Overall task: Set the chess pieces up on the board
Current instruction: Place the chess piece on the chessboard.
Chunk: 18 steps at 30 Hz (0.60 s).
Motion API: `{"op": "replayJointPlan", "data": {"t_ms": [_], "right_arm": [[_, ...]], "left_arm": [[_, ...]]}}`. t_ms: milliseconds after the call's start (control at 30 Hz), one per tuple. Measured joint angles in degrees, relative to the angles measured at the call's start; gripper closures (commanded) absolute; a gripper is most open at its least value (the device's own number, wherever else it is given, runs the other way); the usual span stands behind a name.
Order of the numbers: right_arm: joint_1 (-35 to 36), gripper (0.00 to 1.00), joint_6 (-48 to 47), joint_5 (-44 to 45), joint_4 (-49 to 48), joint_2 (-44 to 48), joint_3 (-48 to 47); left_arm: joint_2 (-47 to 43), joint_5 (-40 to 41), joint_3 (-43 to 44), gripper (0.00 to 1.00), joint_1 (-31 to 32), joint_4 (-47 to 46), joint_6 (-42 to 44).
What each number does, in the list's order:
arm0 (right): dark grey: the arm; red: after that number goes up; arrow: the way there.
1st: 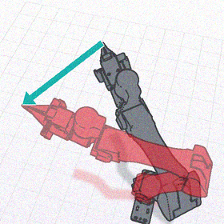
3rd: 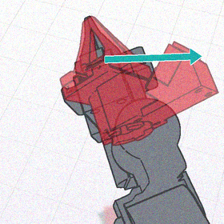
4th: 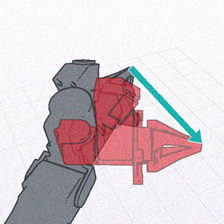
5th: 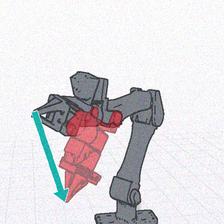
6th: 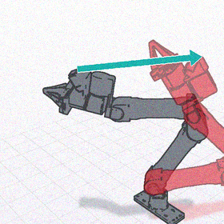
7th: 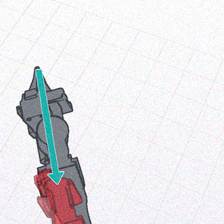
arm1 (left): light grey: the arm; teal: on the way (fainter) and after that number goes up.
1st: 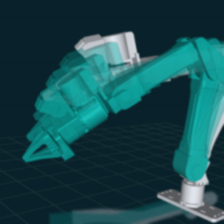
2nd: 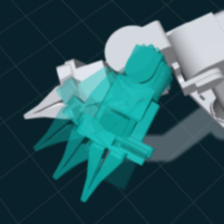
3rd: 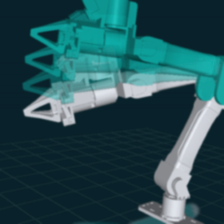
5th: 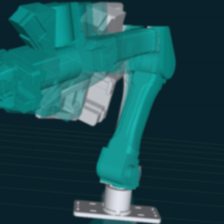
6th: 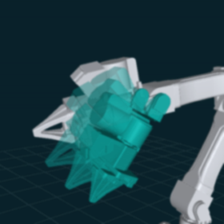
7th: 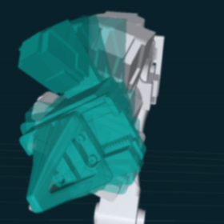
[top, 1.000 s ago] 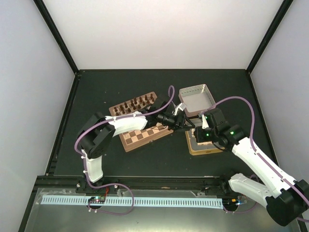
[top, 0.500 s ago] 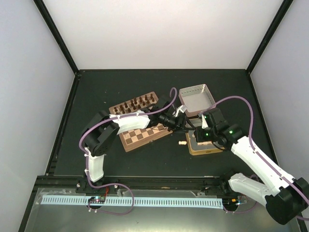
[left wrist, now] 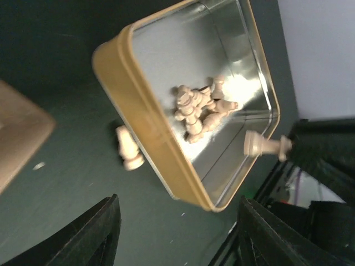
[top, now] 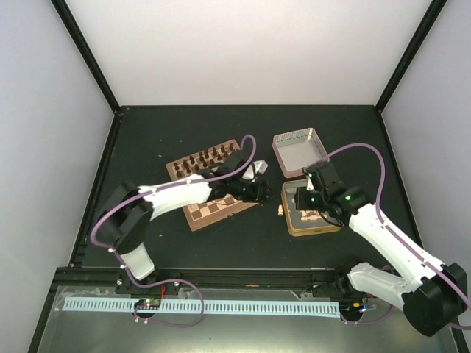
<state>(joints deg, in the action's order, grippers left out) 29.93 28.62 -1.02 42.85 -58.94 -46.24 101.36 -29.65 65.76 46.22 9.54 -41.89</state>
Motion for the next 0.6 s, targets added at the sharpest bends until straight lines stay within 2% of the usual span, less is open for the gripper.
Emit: {"op": "replayJointPlan", "data": {"t_ms": [133, 233, 467, 600], "right_arm": [[0.7, 0.98, 0.8, -2.3, -2.4, -1.6, -0.2], [3.1, 0.98, 1.7, -2.9, -3.7, -4.7, -1.3], [14.2, 0.98, 3.5, -1.5, -5.3, -17.9, -11.5], [21.7, 0.98, 3.7, 0.8, -5.8, -27.2, -20.3]], "left_arm": [[-10.6, 7.5, -6.1, 0.40, 0.0, 3.0, 3.4], [-20.0, 16.4, -10.4, 0.39, 0.0, 6.0, 5.4], [-46.1, 40.3, -17.6, 0.32, -0.2, 15.7, 8.2], [-62.0, 50.4, -21.6, 0.29, -0.4, 18.3, 10.4]]}}
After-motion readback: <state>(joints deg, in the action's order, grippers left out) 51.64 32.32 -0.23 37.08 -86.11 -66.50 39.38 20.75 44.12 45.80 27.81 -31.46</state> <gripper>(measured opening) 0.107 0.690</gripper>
